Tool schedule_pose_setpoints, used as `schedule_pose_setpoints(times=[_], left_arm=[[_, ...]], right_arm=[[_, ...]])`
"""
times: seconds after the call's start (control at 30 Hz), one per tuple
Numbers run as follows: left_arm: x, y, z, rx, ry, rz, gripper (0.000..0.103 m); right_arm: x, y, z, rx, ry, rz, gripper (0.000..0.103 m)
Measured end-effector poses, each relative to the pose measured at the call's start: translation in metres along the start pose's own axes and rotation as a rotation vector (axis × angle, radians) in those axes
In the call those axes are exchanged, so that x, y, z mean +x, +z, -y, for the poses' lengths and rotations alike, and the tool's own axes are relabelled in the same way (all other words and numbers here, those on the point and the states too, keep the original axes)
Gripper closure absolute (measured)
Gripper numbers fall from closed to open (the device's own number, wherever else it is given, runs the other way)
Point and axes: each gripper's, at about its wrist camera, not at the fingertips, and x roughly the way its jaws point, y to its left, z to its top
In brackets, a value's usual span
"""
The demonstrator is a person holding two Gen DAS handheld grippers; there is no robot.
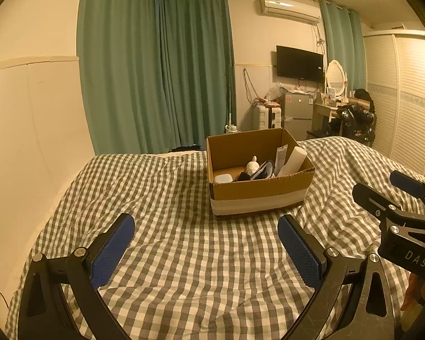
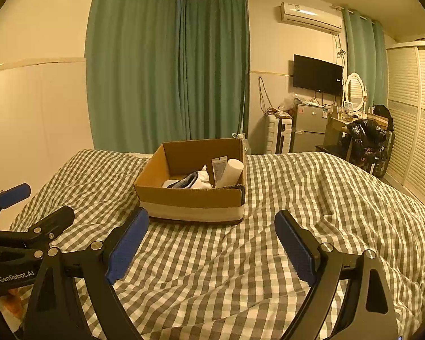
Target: Organize objects
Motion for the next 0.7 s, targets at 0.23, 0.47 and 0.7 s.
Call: schedule_pose_setpoints(times=[0.23, 0.47, 0.7], left_arm=[[0.0006, -0.0009, -0.0006, -0.005, 0.012, -0.006, 0.0], [0.0024, -0.0001, -0.0041, -0.015, 0.013, -0.009, 0.0], [0.0019, -0.0001, -0.0032, -0.007, 0.015, -0.012, 0.0]], right_arm=[[0.0016, -0.0005, -0.0016, -0.006, 0.0, -0.007, 0.012], [0.003, -0.0004, -0.0023, -0.008, 0.0, -0.013, 0.012], [0.0047, -0.0009, -0.0032, -0.007, 0.003, -0.013, 0.012]])
